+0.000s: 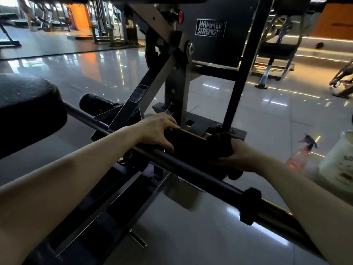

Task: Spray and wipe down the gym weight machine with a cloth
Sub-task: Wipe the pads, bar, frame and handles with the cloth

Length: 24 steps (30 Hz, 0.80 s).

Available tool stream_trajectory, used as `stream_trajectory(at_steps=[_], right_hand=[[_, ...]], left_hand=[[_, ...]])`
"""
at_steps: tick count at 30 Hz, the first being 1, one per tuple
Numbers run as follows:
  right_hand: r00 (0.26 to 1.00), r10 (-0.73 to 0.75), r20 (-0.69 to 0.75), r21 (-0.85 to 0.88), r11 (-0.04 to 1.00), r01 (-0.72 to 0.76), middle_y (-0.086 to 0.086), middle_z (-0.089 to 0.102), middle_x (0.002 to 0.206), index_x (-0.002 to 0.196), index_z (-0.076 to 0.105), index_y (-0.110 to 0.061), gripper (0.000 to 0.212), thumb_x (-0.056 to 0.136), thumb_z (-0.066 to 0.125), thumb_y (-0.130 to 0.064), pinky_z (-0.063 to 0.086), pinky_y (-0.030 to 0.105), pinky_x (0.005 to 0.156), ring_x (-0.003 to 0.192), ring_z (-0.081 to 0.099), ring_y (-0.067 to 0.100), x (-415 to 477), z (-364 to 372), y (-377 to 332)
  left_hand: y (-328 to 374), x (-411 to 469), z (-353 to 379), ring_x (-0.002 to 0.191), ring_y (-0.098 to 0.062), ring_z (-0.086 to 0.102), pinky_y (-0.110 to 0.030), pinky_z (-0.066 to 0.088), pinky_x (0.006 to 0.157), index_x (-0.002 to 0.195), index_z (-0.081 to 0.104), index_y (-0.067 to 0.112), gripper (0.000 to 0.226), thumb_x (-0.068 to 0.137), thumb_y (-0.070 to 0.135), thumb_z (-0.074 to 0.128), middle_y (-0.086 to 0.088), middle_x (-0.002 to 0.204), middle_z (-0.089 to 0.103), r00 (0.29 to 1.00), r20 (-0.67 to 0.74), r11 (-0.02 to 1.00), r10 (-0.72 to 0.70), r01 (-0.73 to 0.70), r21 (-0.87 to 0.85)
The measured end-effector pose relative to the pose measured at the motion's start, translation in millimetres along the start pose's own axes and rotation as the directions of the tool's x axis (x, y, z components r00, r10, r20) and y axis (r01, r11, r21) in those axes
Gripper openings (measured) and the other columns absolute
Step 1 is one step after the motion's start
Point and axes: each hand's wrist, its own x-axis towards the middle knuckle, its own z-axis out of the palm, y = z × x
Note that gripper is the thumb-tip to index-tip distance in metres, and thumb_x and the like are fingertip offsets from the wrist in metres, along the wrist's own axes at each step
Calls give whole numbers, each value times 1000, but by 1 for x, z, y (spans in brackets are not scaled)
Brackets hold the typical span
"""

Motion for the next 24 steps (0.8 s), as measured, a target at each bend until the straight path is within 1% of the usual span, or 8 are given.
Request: stream_trajectory(at_steps=[3, 8, 12, 15, 19, 20, 22, 24], right_hand=[[999, 30, 42, 141, 989, -36, 2, 71, 101, 111, 67, -25, 39, 78, 84, -36, 57, 27, 82, 90, 70, 12, -1, -6, 7], [981, 175, 82, 347, 918, -193, 15, 73, 107, 120, 64, -10, 68, 68, 81, -50, 58, 33, 74, 90, 74, 25, 6, -9, 18], [971, 205, 126, 436, 867, -240, 7, 73, 91, 117, 65, -7, 56, 80, 74, -47, 57, 35, 72, 80, 73, 23, 8, -9, 21], [966, 226, 122, 496, 830, -257, 4, 65, 76, 101, 63, -10, 38, 90, 66, -47, 52, 32, 59, 64, 65, 17, 11, -3, 25], [894, 437, 104, 439, 786, -435, 6, 59, 66, 109, 56, -8, 41, 102, 52, -49, 47, 27, 48, 46, 58, 18, 20, -1, 22], [867, 486, 107, 337, 803, -491, 8, 60, 74, 115, 55, -7, 47, 102, 50, -52, 49, 28, 53, 51, 60, 20, 24, -3, 16], [853, 522, 11, 102, 848, -520, 15, 61, 99, 126, 56, -2, 57, 102, 48, -52, 50, 33, 77, 83, 65, 28, 35, -3, 0], [890, 428, -157, -84, 892, -443, 19, 59, 125, 135, 54, -1, 56, 104, 46, -47, 42, 35, 96, 115, 58, 35, 46, 8, -27]], left_hand=[[1, 0, -3, 128, -9, 43, -37, 36, 112, 146, 53, 31, 93, 64, 60, 87, 9, 138, 53, 1000, 5, 999, -12, 13, -47], [0, -3, -4, 116, -8, 47, -30, 40, 104, 138, 53, 31, 91, 59, 52, 94, 9, 129, 53, 999, 31, 998, -10, 11, -59], [-7, -3, -1, 125, -12, 50, -36, 41, 109, 135, 58, 31, 82, 64, 53, 91, 9, 137, 54, 1000, -10, 994, -24, 23, -107], [-12, 2, 2, 135, -9, 40, -41, 36, 114, 142, 57, 29, 78, 74, 59, 82, 13, 148, 46, 999, 40, 996, -20, 24, -92], [-18, 10, 3, 131, -7, 40, -45, 39, 111, 143, 56, 33, 73, 81, 71, 67, 16, 145, 47, 997, 76, 998, -23, 27, -53], [-18, 11, 4, 129, -7, 42, -45, 41, 110, 141, 57, 34, 74, 79, 74, 65, 16, 143, 49, 997, 74, 998, -27, 31, -51], [-18, 12, 5, 122, -6, 48, -44, 45, 105, 137, 59, 36, 78, 73, 80, 64, 17, 138, 53, 998, 51, 996, -42, 46, -73], [-18, 12, 6, 116, -6, 52, -42, 48, 102, 133, 62, 36, 73, 72, 75, 71, 17, 133, 55, 998, 30, 991, -48, 51, -126]])
